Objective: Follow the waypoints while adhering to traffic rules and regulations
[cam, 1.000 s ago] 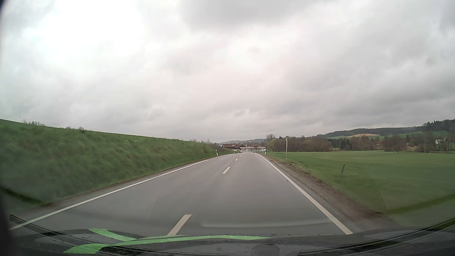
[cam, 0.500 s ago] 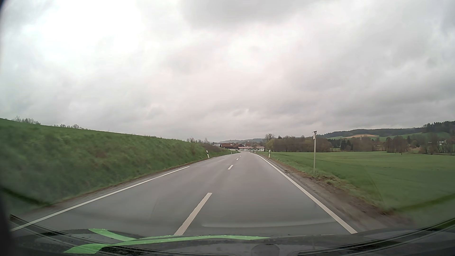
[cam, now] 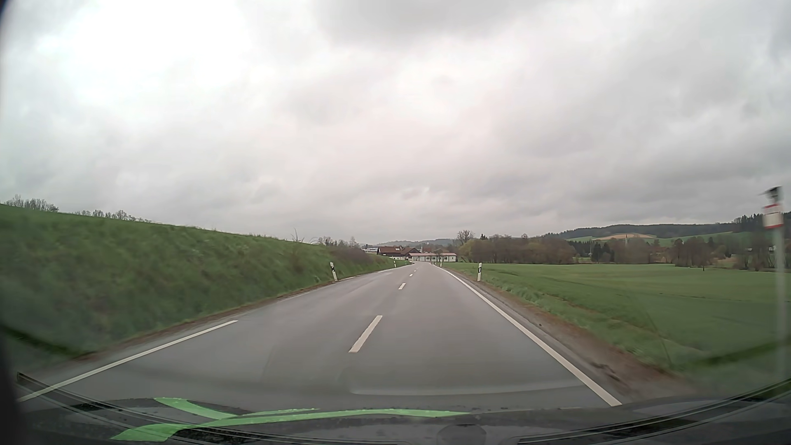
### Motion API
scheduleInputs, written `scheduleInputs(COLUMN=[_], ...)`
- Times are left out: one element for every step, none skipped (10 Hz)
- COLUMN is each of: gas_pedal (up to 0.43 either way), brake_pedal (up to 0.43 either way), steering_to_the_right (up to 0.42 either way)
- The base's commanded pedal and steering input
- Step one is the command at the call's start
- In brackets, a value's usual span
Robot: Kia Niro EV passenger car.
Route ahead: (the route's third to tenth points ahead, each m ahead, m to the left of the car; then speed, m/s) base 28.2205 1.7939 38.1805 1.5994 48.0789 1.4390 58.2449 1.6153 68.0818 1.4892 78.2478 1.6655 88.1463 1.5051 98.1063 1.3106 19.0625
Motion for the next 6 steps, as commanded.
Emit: scheduleInputs(gas_pedal=[0.150, 0.150, 0.130, 0.098, 0.079, 0.067], brake_pedal=[0.000, 0.000, 0.000, 0.000, 0.000, 0.000], steering_to_the_right=[0.004, 0.004, 0.004, 0.004, 0.004, 0.003])
